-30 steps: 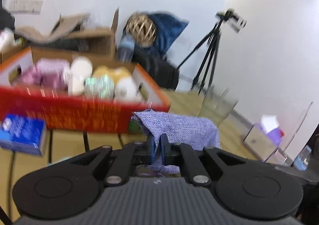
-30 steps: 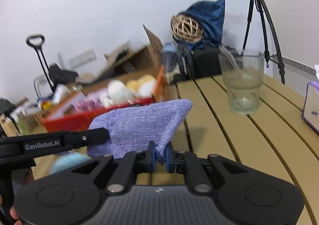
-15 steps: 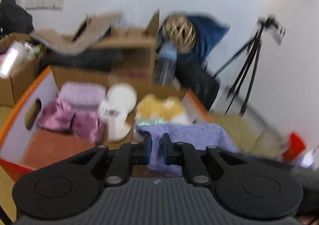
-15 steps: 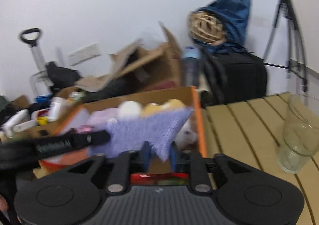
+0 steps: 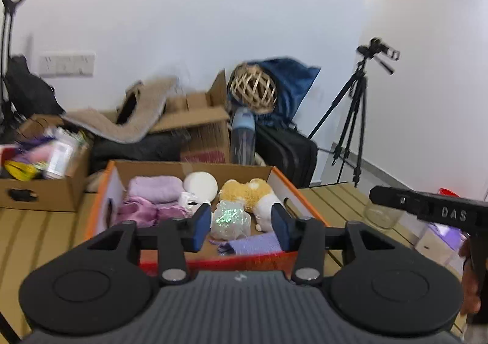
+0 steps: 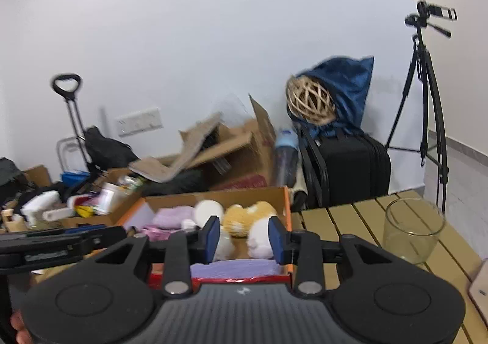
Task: Organize soft objects
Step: 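Carry the lavender pouch into the box and open both grippers, then grasp the light blue fluffy plush with both grippers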
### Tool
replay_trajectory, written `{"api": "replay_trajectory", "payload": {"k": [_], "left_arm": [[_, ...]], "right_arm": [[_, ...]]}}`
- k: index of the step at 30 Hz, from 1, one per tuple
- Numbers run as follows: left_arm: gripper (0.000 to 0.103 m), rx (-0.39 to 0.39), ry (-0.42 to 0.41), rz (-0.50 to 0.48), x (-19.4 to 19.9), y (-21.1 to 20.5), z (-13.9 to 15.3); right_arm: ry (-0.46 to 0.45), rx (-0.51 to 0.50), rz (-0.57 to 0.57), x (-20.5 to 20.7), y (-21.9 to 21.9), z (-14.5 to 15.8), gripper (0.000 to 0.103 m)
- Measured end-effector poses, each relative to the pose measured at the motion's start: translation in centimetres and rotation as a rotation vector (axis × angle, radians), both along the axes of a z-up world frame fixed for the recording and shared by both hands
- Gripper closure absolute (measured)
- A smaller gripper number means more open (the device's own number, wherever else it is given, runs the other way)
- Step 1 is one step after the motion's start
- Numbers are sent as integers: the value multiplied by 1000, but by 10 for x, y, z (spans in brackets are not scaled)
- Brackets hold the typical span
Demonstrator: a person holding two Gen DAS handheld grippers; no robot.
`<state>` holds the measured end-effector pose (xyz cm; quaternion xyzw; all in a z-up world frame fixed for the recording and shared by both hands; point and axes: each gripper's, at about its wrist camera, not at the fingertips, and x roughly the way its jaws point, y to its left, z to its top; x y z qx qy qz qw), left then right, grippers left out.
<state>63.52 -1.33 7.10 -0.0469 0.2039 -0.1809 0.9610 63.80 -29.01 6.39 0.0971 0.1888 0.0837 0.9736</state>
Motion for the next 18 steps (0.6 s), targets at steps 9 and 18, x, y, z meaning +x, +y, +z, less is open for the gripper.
{"api": "replay_trajectory", "payload": {"k": [9, 18], "left_arm": [[30, 13, -34, 63, -170, 35, -47], [29, 8, 48, 119, -239, 54, -81]], "right_arm": [[-69, -76, 13, -156, 26, -37, 50], [45, -43, 95, -229, 41, -87, 50]]}}
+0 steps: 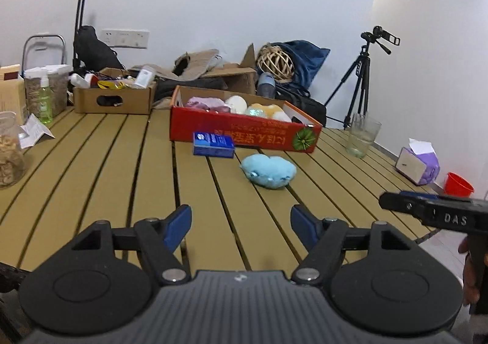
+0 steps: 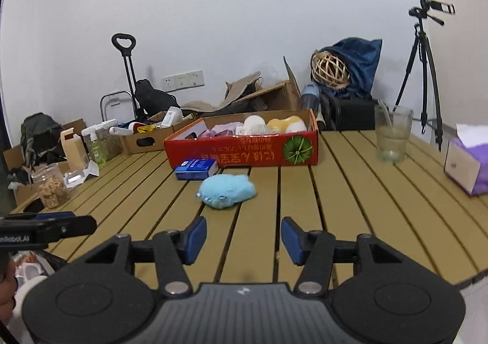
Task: Organize soft objects
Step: 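Grasp the light blue fluffy plush with both grippers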
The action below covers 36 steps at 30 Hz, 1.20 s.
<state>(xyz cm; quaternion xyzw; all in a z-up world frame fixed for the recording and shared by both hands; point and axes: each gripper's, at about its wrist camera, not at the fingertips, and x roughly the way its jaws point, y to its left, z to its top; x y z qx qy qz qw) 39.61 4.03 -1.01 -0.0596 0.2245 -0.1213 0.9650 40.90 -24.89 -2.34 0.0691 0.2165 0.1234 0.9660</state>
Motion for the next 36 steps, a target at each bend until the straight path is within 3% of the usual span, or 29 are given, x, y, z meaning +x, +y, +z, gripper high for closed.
{"api": "replay_trajectory", "payload": {"k": [4, 11, 14, 18, 23, 27, 29, 36], "left_arm": [[29, -5, -21, -13, 2, -1, 4], [29, -14, 35, -16, 45, -4, -11], [30, -42, 55, -39, 82, -9, -12], [45, -65, 118, -102, 143, -27, -13], [52, -81, 170, -176, 196, -45, -31], [59, -176, 222, -208, 210, -40, -51], [64, -195, 212, -206, 212, -38, -50], [65, -218, 226, -200, 217, -37, -50]], "right_arm": [[-15, 5, 4, -1, 2, 3, 49], [45, 36, 20, 32, 7, -11, 49], [89, 81, 28, 65, 9, -16, 49], [137, 170, 64, 124, 8, -19, 49], [194, 168, 87, 195, 13, -32, 53], [250, 255, 115, 216, 9, -51, 61], [257, 302, 121, 218, 6, -53, 65], [255, 314, 117, 220, 7, -56, 66]]}}
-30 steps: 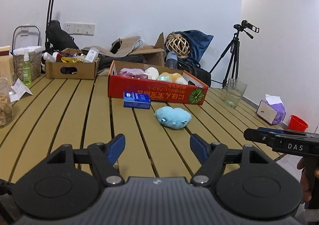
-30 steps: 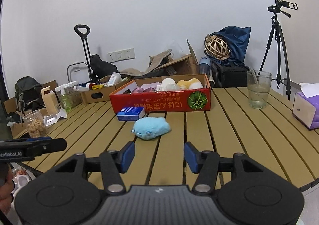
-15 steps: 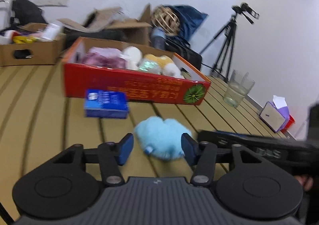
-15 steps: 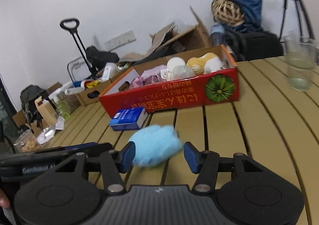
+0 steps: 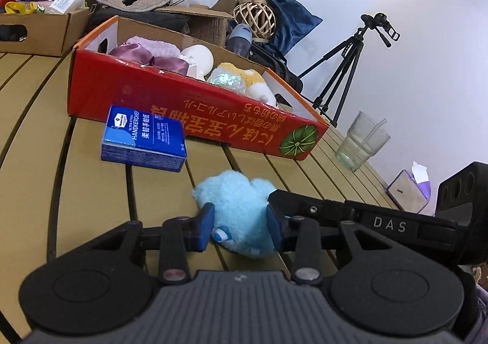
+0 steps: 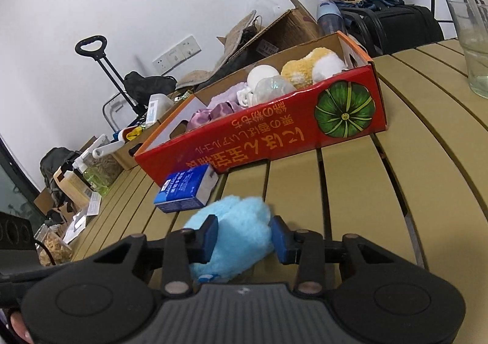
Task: Organize soft objects
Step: 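Grasp the light blue fluffy plush with both grippers, then carry the blue plush into the box and open both grippers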
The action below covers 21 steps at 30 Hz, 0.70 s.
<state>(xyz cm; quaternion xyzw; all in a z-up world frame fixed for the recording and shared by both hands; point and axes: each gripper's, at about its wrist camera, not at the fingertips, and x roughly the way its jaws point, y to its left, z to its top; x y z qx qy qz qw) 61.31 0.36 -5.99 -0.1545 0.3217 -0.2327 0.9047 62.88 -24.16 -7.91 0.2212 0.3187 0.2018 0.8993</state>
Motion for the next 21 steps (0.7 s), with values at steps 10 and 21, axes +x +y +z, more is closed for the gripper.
{"api": "replay_trajectory", "payload": {"k": [10, 21], "left_arm": [[67, 17, -43, 18, -12, -4, 6], [67, -58, -257, 75, -34, -2, 100]], "right_arm": [[-12, 19, -25, -10, 0, 1, 69], [-233, 28, -34, -46, -3, 103, 69]]}}
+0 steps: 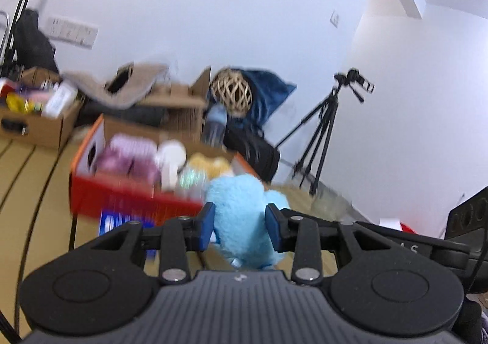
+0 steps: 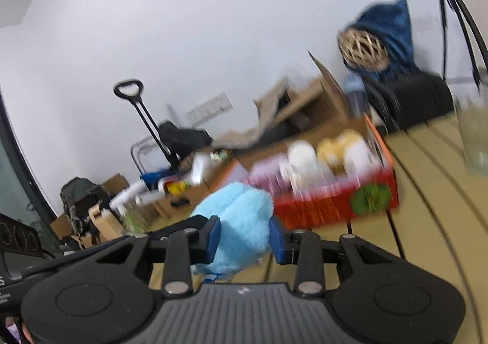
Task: Organize soft objects
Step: 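Carry the blue plush into the box and open both grippers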
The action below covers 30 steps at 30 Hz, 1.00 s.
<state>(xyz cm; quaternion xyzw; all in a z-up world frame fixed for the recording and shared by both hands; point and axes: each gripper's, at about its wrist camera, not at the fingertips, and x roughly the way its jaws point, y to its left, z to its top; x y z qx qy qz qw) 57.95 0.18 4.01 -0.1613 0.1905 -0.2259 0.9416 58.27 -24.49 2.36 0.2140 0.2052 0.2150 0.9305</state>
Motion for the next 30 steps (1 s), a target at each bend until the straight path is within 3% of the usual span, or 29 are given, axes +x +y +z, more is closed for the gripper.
{"api": "replay_trajectory", "payload": {"k": [5, 9, 13, 15, 16, 17, 18, 23, 27, 30], "left_arm": [[67, -76, 79, 2, 73, 5, 19], [67, -84, 161, 34, 129, 8, 6], [71, 17, 206, 57, 166, 4, -24], [73, 106, 249, 39, 180, -1, -44], [73, 138, 256, 33, 182, -2, -52], [73, 160, 245, 33, 182, -3, -57], [74, 179, 220, 35, 179, -5, -58], [74, 212, 166, 32, 166, -1, -54], [74, 227, 153, 56, 157, 9, -38], [73, 250, 121, 67, 140, 20, -16]], "right_arm": [[-13, -3, -25, 56, -4, 30, 69], [48, -15, -22, 113, 2, 22, 69], [132, -61, -26, 159, 13, -13, 71], [191, -101, -42, 175, 20, -37, 73], [217, -124, -43, 182, 23, -48, 74], [222, -157, -40, 187, 27, -58, 86], [193, -217, -43, 189, 32, -62, 90], [188, -343, -14, 196, 50, -66, 85], [210, -352, -1, 200, 43, -61, 84], [169, -297, -35, 181, 23, -33, 84]]}}
